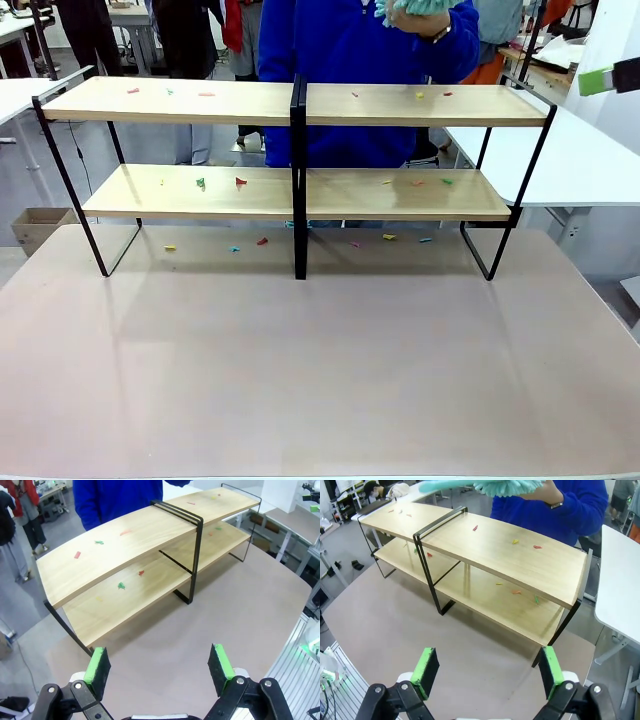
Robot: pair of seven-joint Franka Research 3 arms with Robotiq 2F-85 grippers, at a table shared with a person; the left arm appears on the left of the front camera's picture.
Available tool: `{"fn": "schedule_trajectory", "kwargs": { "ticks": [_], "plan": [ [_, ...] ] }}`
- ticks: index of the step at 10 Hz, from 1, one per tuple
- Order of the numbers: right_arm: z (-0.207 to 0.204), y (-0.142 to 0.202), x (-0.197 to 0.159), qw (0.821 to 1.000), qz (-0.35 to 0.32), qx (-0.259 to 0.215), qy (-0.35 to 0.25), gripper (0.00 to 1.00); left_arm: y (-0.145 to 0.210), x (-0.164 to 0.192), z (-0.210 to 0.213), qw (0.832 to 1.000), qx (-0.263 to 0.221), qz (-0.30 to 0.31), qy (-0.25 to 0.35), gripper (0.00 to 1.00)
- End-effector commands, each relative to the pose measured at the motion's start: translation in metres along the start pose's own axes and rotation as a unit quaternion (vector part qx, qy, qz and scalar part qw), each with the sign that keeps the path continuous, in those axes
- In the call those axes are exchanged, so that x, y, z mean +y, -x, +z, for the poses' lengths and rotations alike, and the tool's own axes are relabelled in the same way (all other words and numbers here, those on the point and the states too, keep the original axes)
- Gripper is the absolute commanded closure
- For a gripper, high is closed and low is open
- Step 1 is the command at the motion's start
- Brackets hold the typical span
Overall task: Clean the shelves.
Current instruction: Pick up the Duster when the human hands it over.
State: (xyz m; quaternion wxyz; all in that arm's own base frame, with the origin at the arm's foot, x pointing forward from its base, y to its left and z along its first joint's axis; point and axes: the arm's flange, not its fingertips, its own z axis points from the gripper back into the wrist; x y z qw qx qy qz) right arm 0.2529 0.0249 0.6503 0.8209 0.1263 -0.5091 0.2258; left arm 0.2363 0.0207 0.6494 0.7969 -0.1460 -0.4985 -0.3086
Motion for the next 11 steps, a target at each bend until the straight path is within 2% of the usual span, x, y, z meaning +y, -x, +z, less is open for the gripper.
{"fn": "schedule_trajectory", "kwargs": {
  "ticks": [1,3,4,5,6,7,8,9,10,11],
  "plan": [
    [0.001,0.0,0.0,1.0,0.002,-0.002,-0.002,0.0,-0.001,-0.002,0.001,1.0,-0.004,-0.002,0.004,0.0],
    [0.0,0.0,0.0,1.0,0.0,0.0,0.0,0.0,-0.001,-0.002,0.001,1.0,-0.004,-0.002,0.004,0.0],
    [-0.015,-0.031,-0.008,0.993,-0.087,0.062,-0.042,0.0,-0.001,-0.002,0.001,1.0,-0.004,-0.002,0.004,0.0],
    [-0.032,-0.079,-0.043,0.941,-0.32,0.1,-0.046,0.0,-0.001,-0.002,0.001,1.0,-0.004,-0.002,0.004,0.0],
    [-0.048,-0.117,-0.06,0.863,-0.485,0.092,-0.107,0.0,-0.001,-0.002,0.001,1.0,-0.004,-0.002,0.004,0.0],
    [-0.072,-0.132,-0.055,0.837,-0.53,0.108,-0.086,0.0,-0.001,-0.002,0.001,1.0,-0.004,-0.002,0.004,0.0],
    [-0.085,-0.129,-0.038,0.878,-0.465,0.098,-0.06,0.0,-0.001,-0.002,0.001,1.0,-0.004,-0.002,0.004,0.0],
    [-0.055,-0.092,-0.053,0.962,-0.245,0.077,-0.088,0.0,-0.001,-0.002,0.001,1.0,-0.004,-0.002,0.004,0.0],
    [-0.084,-0.117,-0.055,0.936,-0.325,0.096,-0.099,0.0,-0.001,-0.002,0.001,1.0,-0.004,-0.002,0.004,0.0],
    [-0.106,-0.127,-0.057,0.919,-0.371,0.105,-0.086,0.0,-0.001,-0.002,0.001,1.0,-0.004,-0.002,0.004,0.0]
  ]
}}
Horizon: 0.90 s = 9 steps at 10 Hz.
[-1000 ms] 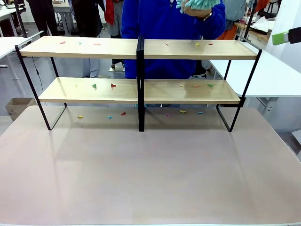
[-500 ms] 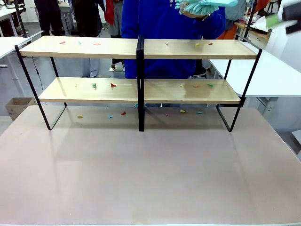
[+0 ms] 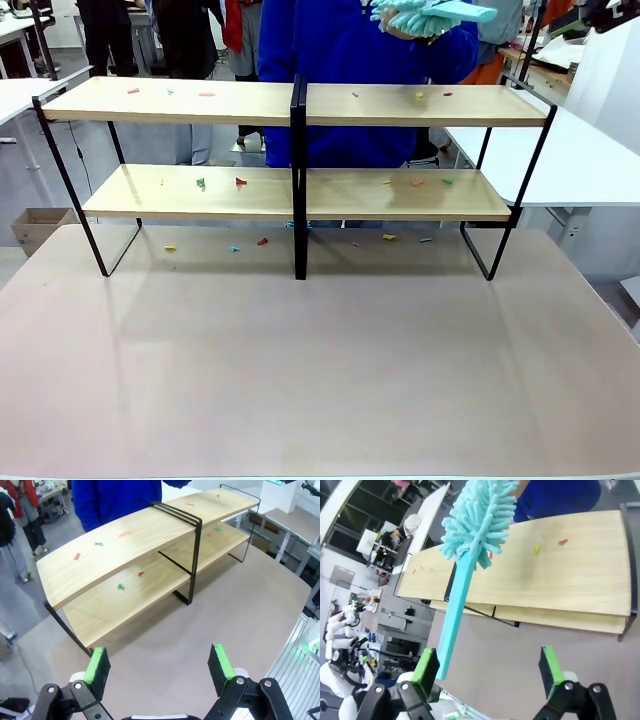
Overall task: Clean the shelves.
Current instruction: Pick up the Duster when the human hands it over.
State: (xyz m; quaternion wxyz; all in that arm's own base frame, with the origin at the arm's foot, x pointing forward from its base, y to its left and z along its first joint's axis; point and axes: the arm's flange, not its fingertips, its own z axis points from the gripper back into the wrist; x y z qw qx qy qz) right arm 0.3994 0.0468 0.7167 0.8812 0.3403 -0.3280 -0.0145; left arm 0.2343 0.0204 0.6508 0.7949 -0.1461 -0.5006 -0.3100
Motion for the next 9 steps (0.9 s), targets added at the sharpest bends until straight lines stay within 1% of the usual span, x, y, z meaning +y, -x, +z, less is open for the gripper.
{"fn": "schedule_trajectory", "kwargs": {
  "ticks": [1,2,3,4,6,8,9],
  "plan": [
    [-0.029,-0.025,0.007,0.995,-0.09,0.024,-0.039,0.0,0.0,0.0,-0.001,1.0,-0.001,0.0,0.003,0.0],
    [-0.051,-0.039,0.012,0.988,-0.131,0.042,-0.069,0.0,0.0,0.0,-0.001,1.0,-0.001,0.0,0.003,0.0],
    [-0.065,-0.045,0.014,0.982,-0.17,0.05,-0.068,0.0,0.0,0.0,-0.001,1.0,-0.001,0.0,0.003,0.0],
    [-0.08,-0.05,0.009,0.976,-0.196,0.043,-0.081,0.0,0.0,0.0,-0.001,1.0,-0.001,0.0,0.003,0.0],
    [-0.088,-0.052,0.001,0.968,-0.223,0.046,-0.11,0.0,0.0,0.0,-0.001,1.0,-0.001,0.0,0.003,0.0],
    [-0.086,-0.053,-0.005,0.965,-0.23,0.044,-0.117,0.0,0.0,0.0,-0.001,1.0,-0.001,0.0,0.003,0.0],
    [-0.087,-0.053,-0.004,0.966,-0.227,0.054,-0.113,0.02,0.0,0.0,-0.001,1.0,-0.001,0.0,0.003,0.0]
  ]
}}
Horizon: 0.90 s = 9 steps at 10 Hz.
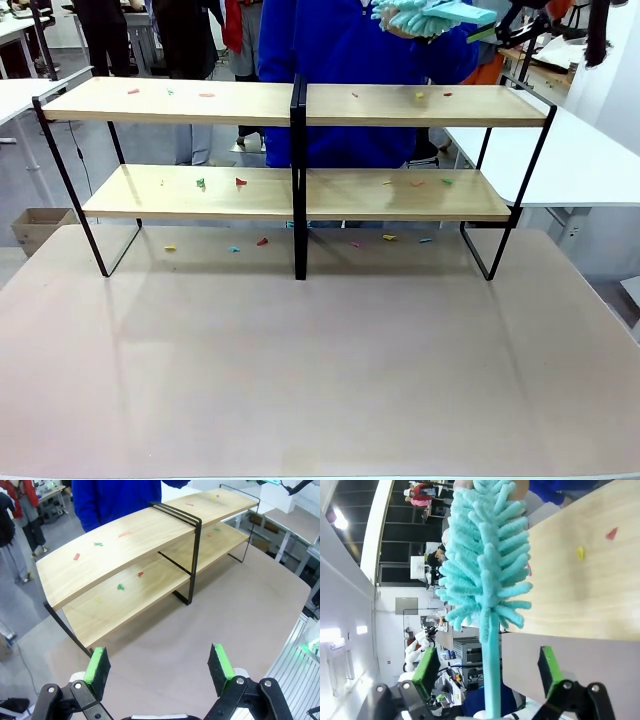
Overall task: Clean the shelves.
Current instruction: Pick up the Duster when the human hands it over.
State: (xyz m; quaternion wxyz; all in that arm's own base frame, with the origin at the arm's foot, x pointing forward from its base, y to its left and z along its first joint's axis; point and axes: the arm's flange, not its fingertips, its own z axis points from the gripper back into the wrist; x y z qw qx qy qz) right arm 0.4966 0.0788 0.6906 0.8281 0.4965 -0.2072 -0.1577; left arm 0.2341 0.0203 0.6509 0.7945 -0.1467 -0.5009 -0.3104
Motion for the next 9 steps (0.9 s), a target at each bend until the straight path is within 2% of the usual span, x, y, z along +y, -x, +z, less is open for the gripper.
{"fn": "schedule_trajectory", "kwargs": {
  "ticks": [1,2,3,4,6,7,9],
  "plan": [
    [-0.0001,0.0029,0.0053,1.0,-0.013,0.014,0.001,0.31,0.0001,-0.0001,-0.0009,1.0,-0.001,0.0,0.003,0.0],
    [-0.0018,0.0028,0.0036,1.0,-0.016,0.021,0.003,0.51,0.0001,-0.0001,-0.0009,1.0,-0.001,0.0,0.003,0.0],
    [-0.0037,0.0025,0.0025,0.999,-0.017,0.028,0.005,0.81,0.0001,-0.0001,-0.0009,1.0,-0.001,0.0,0.003,0.0],
    [-0.0053,0.002,0.0025,1.0,-0.017,0.026,0.005,1.0,0.0001,-0.0001,-0.0009,1.0,-0.001,0.0,0.003,0.0],
    [-0.0059,0.0018,0.0029,1.0,-0.016,0.025,0.004,1.0,0.0001,-0.0001,-0.0009,1.0,-0.001,0.0,0.003,0.0],
    [-0.006,0.0021,0.0024,1.0,-0.016,0.027,0.004,0.85,0.0001,-0.0001,-0.0009,1.0,-0.001,0.0,0.003,0.0],
    [-0.0075,0.0021,0.0019,0.999,-0.019,0.031,0.003,1.0,0.0001,-0.0001,-0.0009,1.0,-0.001,0.0,0.003,0.0]
  ]
}}
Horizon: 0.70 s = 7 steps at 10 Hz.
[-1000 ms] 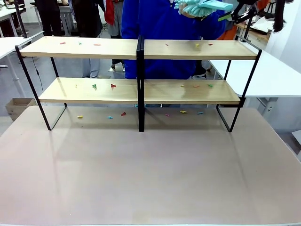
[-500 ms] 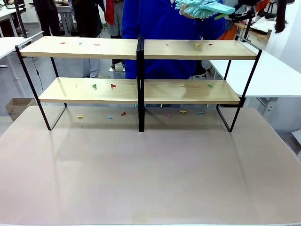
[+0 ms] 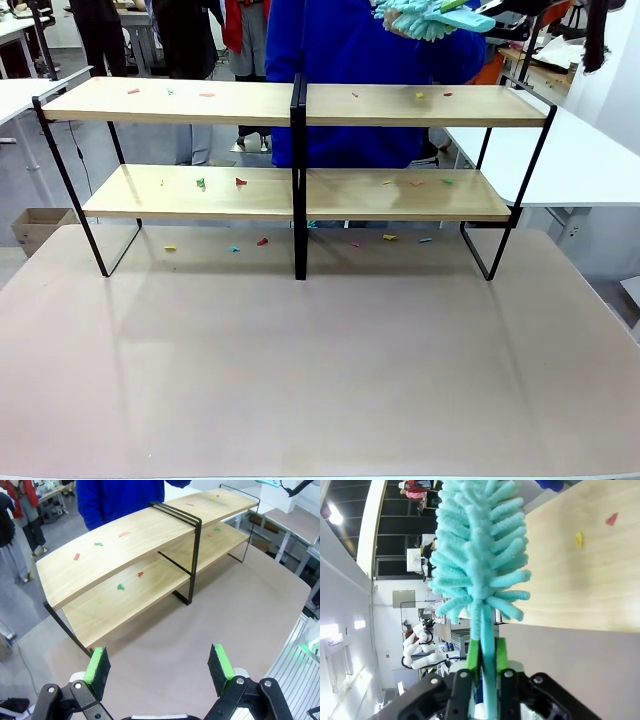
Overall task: Clean the shelves.
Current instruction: Pick up the Duster when the human hands it over.
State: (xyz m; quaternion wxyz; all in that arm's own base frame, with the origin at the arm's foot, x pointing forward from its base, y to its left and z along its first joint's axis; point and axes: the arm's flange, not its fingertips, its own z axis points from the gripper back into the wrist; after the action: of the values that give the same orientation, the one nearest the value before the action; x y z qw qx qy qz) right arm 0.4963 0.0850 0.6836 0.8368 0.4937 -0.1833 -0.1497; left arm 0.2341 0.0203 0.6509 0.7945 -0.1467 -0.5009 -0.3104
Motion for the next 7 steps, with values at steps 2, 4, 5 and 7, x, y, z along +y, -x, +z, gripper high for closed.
{"fn": "schedule_trajectory", "kwargs": {
  "ticks": [2,4,5,7],
  "plan": [
    [0.001,-0.001,0.005,1.0,-0.015,0.02,-0.014,1.0,0.0,0.0,-0.001,1.0,-0.001,0.0,0.003,0.0],
    [0.004,-0.002,0.002,0.999,-0.019,0.02,-0.015,1.0,0.0,0.0,-0.001,1.0,-0.001,0.0,0.003,0.0],
    [0.009,-0.003,0.002,0.999,-0.019,0.02,-0.021,1.0,0.0,0.0,-0.001,1.0,-0.001,0.0,0.003,0.0],
    [0.058,0.005,0.02,0.994,0.046,0.085,-0.039,1.0,0.0,0.0,-0.001,1.0,-0.001,0.0,0.003,0.0]
  ]
}}
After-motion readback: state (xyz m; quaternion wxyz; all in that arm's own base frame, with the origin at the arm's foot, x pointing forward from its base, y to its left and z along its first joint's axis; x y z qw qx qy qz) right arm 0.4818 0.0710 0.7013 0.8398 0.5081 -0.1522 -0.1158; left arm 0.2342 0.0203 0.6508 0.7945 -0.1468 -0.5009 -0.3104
